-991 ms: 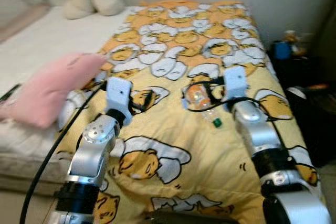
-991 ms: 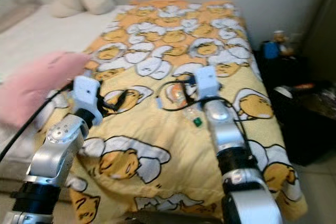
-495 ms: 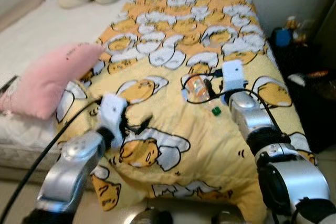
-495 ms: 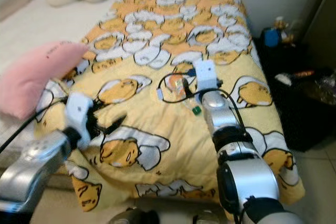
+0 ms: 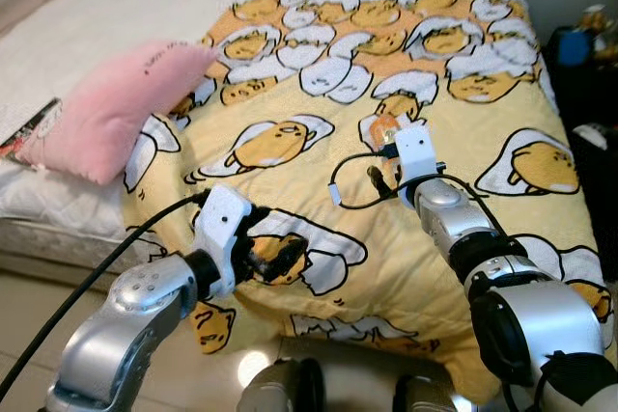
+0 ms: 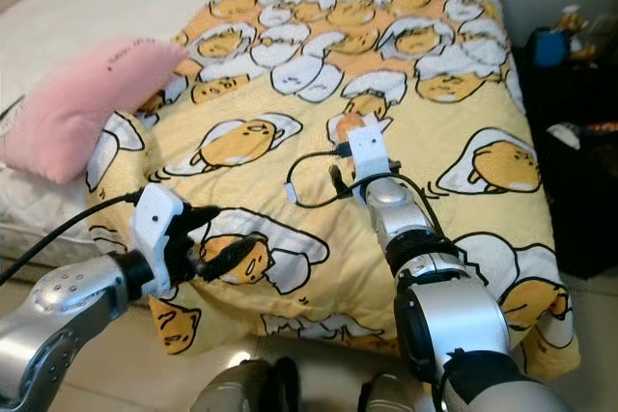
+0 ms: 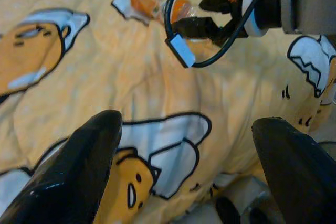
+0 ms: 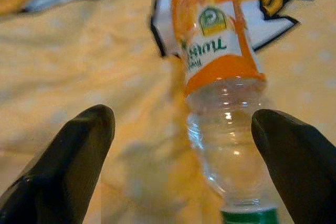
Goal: Clean up the room
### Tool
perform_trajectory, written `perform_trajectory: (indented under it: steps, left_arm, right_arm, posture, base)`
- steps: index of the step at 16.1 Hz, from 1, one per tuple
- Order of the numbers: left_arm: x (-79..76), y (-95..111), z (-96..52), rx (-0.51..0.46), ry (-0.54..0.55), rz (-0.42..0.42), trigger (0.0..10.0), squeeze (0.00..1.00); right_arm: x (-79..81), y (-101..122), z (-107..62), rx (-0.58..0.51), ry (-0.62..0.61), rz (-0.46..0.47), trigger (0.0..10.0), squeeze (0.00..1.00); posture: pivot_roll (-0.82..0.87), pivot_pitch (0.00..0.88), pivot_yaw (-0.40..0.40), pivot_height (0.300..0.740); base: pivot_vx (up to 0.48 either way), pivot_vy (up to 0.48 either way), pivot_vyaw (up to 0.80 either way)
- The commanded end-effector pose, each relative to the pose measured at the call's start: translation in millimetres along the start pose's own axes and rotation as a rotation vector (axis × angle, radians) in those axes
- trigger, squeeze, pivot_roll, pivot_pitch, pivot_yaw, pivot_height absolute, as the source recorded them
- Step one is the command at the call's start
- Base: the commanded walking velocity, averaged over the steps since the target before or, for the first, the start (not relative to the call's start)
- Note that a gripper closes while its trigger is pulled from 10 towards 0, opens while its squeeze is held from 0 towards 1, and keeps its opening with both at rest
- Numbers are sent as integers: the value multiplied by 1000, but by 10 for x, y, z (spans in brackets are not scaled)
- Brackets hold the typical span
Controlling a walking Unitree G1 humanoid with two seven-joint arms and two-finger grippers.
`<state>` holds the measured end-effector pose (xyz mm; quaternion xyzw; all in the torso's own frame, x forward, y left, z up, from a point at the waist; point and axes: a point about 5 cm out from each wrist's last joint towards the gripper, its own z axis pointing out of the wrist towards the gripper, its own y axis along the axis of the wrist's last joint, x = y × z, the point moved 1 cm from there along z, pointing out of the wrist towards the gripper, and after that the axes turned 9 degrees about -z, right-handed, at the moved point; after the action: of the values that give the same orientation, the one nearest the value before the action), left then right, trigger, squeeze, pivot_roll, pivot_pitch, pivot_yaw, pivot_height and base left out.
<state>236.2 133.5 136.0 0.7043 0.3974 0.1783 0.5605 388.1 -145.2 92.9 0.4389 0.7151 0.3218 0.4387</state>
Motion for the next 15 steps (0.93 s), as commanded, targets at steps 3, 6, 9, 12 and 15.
perform_trajectory:
  steps: [3,6,9,12,15]
  left_arm:
    - [36,-11,-108,25,49,-3,10000,0]
    - [51,-29,-132,36,70,-14,10000,0]
    - [49,-40,-122,43,72,-14,10000,0]
    - [68,-25,-101,37,79,-19,10000,0]
    - [61,-29,-77,34,68,-18,10000,0]
  right_arm:
    - [-115,89,7,-1,-72,-18,10000,0]
    - [-53,-29,5,52,-51,42,10000,0]
    - [46,-54,9,70,-14,80,0,0]
    - [70,-35,13,74,-12,147,0,0]
    - [83,-52,12,86,-9,258,0,0]
  posture:
    - [140,201,139,735]
    - [148,201,138,735]
    - [148,180,137,735]
    - [142,164,136,735]
    - [136,161,136,735]
  base:
    - [0,0,0]
    - [0,0,0]
    - [0,0,0]
    - [0,0,0]
    - [0,0,0]
